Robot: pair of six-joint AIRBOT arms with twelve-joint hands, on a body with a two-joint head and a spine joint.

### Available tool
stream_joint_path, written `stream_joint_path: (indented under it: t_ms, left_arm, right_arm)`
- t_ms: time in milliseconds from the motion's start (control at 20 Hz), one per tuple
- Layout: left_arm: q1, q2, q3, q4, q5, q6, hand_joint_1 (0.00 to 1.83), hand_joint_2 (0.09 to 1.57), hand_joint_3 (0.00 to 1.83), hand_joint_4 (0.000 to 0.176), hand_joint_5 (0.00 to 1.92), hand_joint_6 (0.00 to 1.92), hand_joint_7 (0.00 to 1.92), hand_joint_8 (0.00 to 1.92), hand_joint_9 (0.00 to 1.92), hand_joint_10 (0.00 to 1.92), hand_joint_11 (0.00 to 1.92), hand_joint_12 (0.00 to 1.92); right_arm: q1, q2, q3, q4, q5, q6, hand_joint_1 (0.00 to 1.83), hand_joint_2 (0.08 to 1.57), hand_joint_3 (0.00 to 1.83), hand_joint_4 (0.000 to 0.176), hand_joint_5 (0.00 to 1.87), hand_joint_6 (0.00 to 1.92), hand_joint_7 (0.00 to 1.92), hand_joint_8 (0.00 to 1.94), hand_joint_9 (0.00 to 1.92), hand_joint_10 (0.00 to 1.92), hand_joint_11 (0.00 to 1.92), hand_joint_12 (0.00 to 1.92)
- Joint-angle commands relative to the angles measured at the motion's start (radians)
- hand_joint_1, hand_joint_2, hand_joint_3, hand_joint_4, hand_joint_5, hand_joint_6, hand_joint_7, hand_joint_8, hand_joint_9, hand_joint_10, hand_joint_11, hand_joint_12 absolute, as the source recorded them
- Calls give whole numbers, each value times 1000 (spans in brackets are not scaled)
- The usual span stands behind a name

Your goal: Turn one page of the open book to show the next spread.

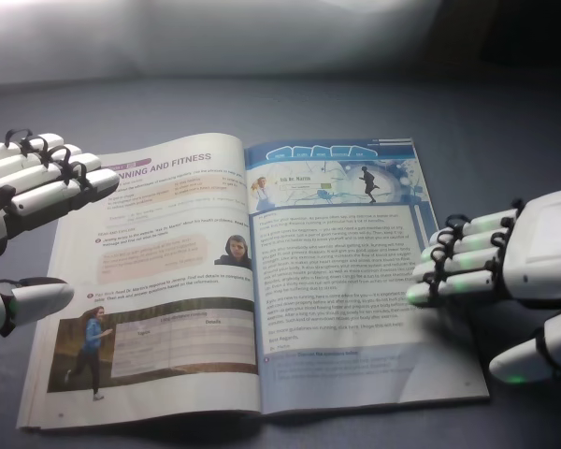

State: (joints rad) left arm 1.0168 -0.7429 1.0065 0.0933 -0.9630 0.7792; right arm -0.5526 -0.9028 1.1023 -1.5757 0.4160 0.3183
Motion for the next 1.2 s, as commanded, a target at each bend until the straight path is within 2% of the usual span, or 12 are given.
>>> stream_joint_path:
  t_ms: [0, 250, 350, 500, 600, 800, 1150]
  left_arm:
    - [-2, 11, -3, -25, -121, 0, 144, 1406, 0, 0, 0, 0, 0, 0, 0, 0, 0, 0]
    - [3, 11, -3, -34, -136, 0, 82, 1408, 0, 4, 0, 0, 0, 0, 0, 0, 0, 0]
    - [14, 13, -4, -45, -148, 0, 178, 1388, 0, 0, 19, 6, 0, 0, 0, 0, 0, 0]
    - [40, 24, -14, -75, -179, 14, 194, 1376, 0, 0, 23, 4, 0, 0, 0, 0, 0, 0]
    - [54, 28, -17, -88, -195, 17, 280, 1360, 0, 0, 45, 7, 0, 0, 0, 0, 0, 0]
    - [64, 32, -21, -98, -208, 20, 281, 1368, 0, 0, 34, 2, 0, 0, 0, 0, 0, 0]
    - [75, 34, -25, -114, -224, 27, 257, 1371, 0, 0, 50, 7, 0, 0, 0, 0, 0, 0]
  right_arm:
    - [9, -4, 7, 7, 11, 17, 0, 1313, 1, 0, 51, 19, 22, 8, 0, 0, 0, 0]
    - [9, -34, 26, 8, 26, 24, 0, 1306, 0, 0, 21, 4, 0, 0, 0, 0, 0, 0]
    - [9, -36, 38, 17, 33, 24, 0, 1307, 0, 0, 13, 1, 0, 0, 0, 0, 0, 0]
    - [8, -63, 53, 36, 40, 24, 0, 1314, 2, 0, 0, 0, 0, 0, 0, 0, 0, 0]
    - [3, -78, 64, 52, 47, 24, 0, 1304, 0, 0, 0, 0, 0, 0, 0, 0, 0, 0]
    - [-4, -99, 78, 78, 55, 24, 0, 1308, 0, 0, 0, 0, 0, 0, 0, 0, 0, 0]
    - [-4, -168, 123, 309, 97, -163, 0, 1295, 0, 0, 0, 0, 0, 0, 0, 0, 0, 0]
